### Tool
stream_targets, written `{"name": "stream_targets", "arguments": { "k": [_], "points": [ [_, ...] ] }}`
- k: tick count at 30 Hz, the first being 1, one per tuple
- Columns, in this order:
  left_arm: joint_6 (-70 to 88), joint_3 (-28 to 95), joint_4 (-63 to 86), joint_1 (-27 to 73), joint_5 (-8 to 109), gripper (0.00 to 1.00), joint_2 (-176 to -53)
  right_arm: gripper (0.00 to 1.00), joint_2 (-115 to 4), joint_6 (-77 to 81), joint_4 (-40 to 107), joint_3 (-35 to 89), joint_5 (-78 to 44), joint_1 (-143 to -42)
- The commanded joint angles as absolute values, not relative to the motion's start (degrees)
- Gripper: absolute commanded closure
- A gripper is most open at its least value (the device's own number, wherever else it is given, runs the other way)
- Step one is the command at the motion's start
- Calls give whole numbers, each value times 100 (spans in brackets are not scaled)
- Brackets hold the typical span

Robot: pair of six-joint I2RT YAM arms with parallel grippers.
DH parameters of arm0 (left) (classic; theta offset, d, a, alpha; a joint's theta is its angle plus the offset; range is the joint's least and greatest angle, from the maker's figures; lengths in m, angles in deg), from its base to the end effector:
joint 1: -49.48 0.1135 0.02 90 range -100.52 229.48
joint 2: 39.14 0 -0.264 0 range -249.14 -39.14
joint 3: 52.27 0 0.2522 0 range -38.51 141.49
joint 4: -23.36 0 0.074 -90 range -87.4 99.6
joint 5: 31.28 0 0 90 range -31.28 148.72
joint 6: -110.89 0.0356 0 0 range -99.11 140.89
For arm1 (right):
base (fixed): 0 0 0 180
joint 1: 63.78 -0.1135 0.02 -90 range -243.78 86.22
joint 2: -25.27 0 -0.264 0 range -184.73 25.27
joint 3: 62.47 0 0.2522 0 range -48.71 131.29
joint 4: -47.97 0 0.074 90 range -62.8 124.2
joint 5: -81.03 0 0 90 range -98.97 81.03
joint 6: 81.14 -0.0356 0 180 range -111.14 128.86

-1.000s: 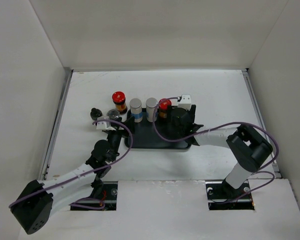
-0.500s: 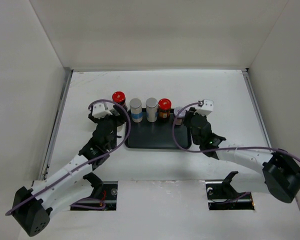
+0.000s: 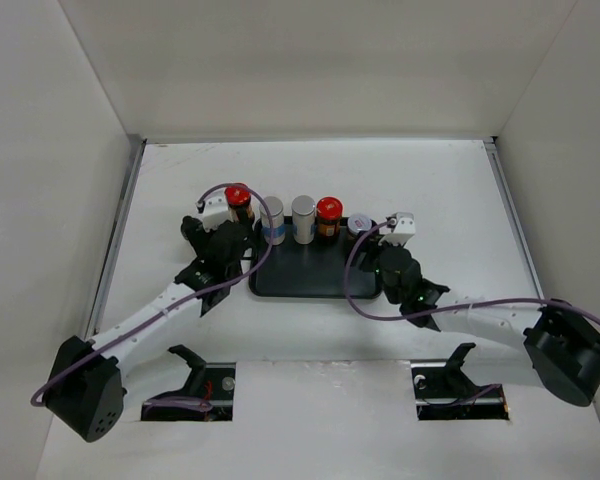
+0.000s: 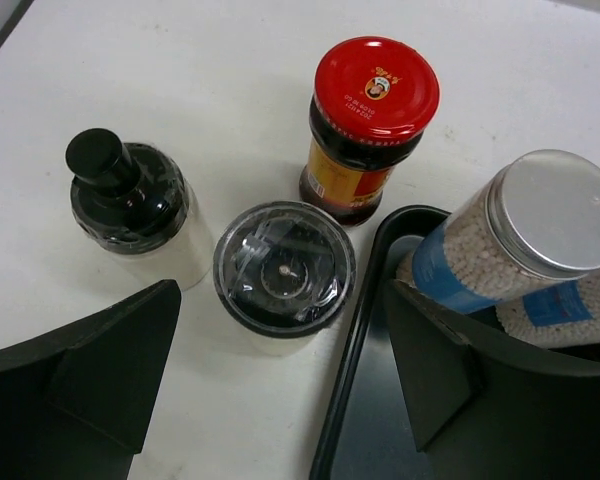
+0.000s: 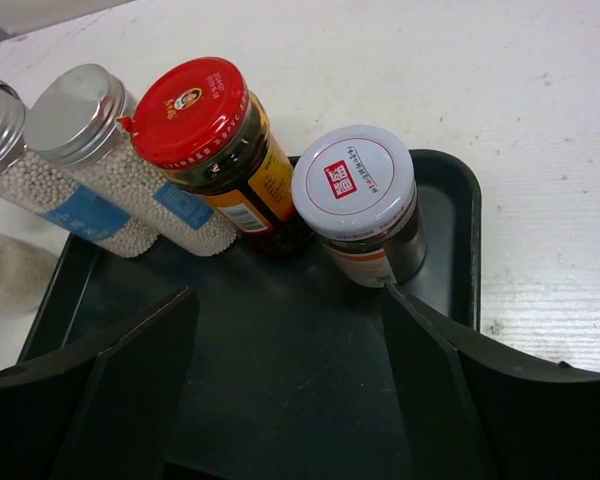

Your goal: Organize the condiment bottles

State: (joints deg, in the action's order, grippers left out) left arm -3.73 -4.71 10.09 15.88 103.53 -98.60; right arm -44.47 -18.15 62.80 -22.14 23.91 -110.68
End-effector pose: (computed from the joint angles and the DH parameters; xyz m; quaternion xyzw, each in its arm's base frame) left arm 0.1992 -0.1022 0.2467 -0.1426 0.7941 0.0400 0.5895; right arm 0.1841 0.1685 0.2112 0.0395 0.7773 0.1738 0.6034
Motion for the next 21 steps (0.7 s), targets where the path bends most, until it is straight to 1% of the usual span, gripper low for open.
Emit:
{"name": "stream_targets", "arguments": {
  "k": [1, 4, 8, 11, 13, 15, 16, 18, 21],
  "points": [
    [-266, -116, 1171, 1823, 10214, 17, -10100, 19, -4232, -1891, 6795, -2251, 2232, -11111],
    [-240, -2, 1232, 2052, 10020, 18, -10452, 19, -4214, -1900, 6795, -2260, 2214, -11137],
    [-213, 51, 1417, 2228, 9941, 24, -10830, 18, -4127, -1891, 6795, -2304, 2267, -11173],
    [-204, 51, 1618, 2272, 9810, 34, -10954, 18, -4153, -1892, 6795, -2304, 2232, -11173],
    [-204, 34, 1725, 2263, 9774, 45, -10936, 18, -4188, -1874, 6804, -2287, 2267, -11173],
    [-196, 51, 1681, 2176, 9853, 56, -10744, 18, -4249, -1891, 6839, -2287, 2223, -11173],
    [-187, 25, 1655, 2088, 9879, 59, -10569, 18, -4267, -1891, 6848, -2295, 2214, -11173],
    [-143, -45, 1611, 1886, 9993, 62, -10112, 18, -4241, -1874, 6857, -2295, 2240, -11173],
    [-47, -11, 1339, 1544, 10300, 63, -9444, 18, -4249, -1883, 6927, -2322, 2223, -11173]
  ]
}}
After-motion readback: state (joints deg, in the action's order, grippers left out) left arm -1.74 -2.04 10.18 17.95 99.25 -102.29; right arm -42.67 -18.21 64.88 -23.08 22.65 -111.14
